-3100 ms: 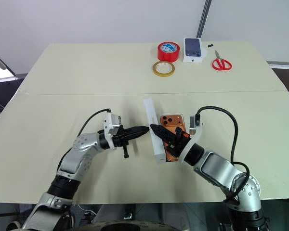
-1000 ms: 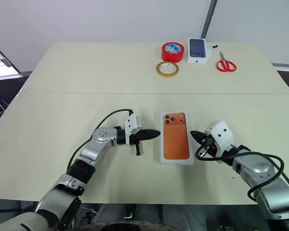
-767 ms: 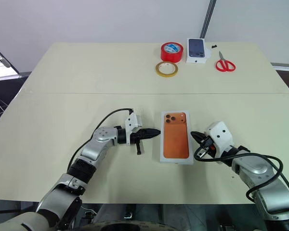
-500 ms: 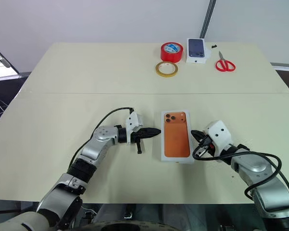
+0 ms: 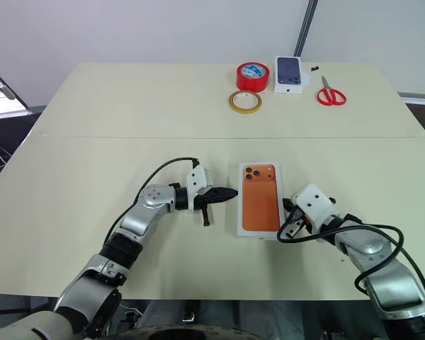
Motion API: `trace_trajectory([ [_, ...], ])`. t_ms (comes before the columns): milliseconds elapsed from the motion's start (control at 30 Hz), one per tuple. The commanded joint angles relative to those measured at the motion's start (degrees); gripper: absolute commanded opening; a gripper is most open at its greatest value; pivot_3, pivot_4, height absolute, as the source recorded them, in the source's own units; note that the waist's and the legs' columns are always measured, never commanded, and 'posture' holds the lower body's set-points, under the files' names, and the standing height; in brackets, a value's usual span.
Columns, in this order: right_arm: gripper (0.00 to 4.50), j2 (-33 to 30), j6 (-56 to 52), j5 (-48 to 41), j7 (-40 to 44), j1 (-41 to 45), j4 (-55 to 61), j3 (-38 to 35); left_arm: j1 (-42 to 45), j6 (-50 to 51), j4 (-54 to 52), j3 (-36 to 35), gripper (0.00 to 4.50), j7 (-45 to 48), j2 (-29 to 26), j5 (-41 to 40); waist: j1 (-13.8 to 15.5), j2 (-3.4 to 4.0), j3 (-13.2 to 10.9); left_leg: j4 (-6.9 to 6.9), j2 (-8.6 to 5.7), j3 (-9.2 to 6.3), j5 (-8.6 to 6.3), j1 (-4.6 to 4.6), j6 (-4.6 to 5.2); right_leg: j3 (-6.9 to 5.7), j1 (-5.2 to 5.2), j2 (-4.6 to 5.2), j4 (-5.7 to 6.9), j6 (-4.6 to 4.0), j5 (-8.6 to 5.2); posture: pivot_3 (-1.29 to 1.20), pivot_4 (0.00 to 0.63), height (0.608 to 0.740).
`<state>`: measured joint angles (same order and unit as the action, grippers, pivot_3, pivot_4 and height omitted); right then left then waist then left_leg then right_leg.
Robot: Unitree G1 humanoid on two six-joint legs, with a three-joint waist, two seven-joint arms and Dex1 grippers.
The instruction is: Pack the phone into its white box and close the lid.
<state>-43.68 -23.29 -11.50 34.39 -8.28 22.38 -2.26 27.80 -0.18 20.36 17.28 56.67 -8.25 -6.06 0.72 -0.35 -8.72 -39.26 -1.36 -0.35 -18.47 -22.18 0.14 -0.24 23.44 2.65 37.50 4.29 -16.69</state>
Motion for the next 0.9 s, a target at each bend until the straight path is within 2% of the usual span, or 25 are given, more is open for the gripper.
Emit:
trace_trajectory([
  [33, 0.02, 1.0, 0.89, -0.07, 0.8, 1.5, 0.57, -0.28, 0.52, 1.12, -3.19, 0.25, 0.0, -0.01, 1.02, -1.36, -0.04, 0.0, 0.0, 0.0, 0.0, 0.0, 0.0, 0.0, 0.0, 0.0, 0.0, 0.0, 0.0, 0.0, 0.0, 0.0, 0.15, 0.74],
  [367, 0.02, -3.73, 2.83, -1.48, 5.36, 2.78, -2.82, -10.96, -0.18, 1.73, -3.26, -2.03, 0.0, -0.97, -1.29, -2.16, 0.03, 0.01, 0.01, -0.02, -0.01, 0.0, 0.01, 0.01, -0.01, 0.0, -0.01, 0.0, 0.03, 0.0, 0.0, 0.0, 0.15, 0.74],
  [433, 0.02, -3.5, 2.82, -2.66, 5.89, 3.96, -2.19, -12.11, 0.09, 2.47, -3.09, -2.55, 0.0, -0.85, -1.08, -3.28, -0.1, 0.02, 0.01, -0.01, -0.01, 0.0, 0.01, 0.03, -0.01, 0.0, -0.01, -0.01, 0.04, 0.0, 0.0, 0.0, 0.15, 0.74],
  [533, 0.02, 0.61, -1.77, -10.74, 5.33, 7.88, 0.08, -14.89, 2.77, 6.23, -3.65, -5.67, 0.0, -2.29, 0.91, -7.31, -0.06, 0.01, 0.0, -0.03, -0.01, 0.0, 0.02, 0.06, -0.04, 0.01, -0.01, -0.01, 0.12, 0.0, 0.0, 0.0, 0.15, 0.74],
  [667, 0.02, 3.05, -7.44, -14.68, 5.64, 7.4, 3.43, -11.44, 9.12, 6.8, -0.38, -6.84, 0.0, -4.34, 4.98, -8.18, 0.4, -0.04, -0.01, -0.09, -0.02, -0.02, 0.02, 0.03, -0.04, 0.01, -0.01, 0.0, 0.17, 0.0, 0.0, 0.0, 0.15, 0.74],
  [800, 0.02, 3.01, -6.21, -10.59, 4.97, 5.54, 2.89, -6.45, 11.98, 5.55, 5.63, -4.33, 0.0, -5.7, 7.23, -4.37, 0.11, -0.03, 0.0, -0.1, -0.09, 0.0, 0.0, 0.01, 0.0, 0.02, -0.03, 0.03, 0.12, 0.01, 0.01, 0.0, 0.15, 0.74],
  [900, 0.02, 0.11, -3.17, -4.73, 6.56, 1.9, 2.25, -1.31, 12.27, 5.3, 10.44, -1.47, 0.0, -6.72, 7.93, -0.82, -0.07, -0.03, 0.0, -0.09, -0.09, 0.01, 0.0, 0.02, 0.0, 0.02, 0.0, 0.0, 0.15, 0.02, 0.0, 0.0, 0.15, 0.74],
])
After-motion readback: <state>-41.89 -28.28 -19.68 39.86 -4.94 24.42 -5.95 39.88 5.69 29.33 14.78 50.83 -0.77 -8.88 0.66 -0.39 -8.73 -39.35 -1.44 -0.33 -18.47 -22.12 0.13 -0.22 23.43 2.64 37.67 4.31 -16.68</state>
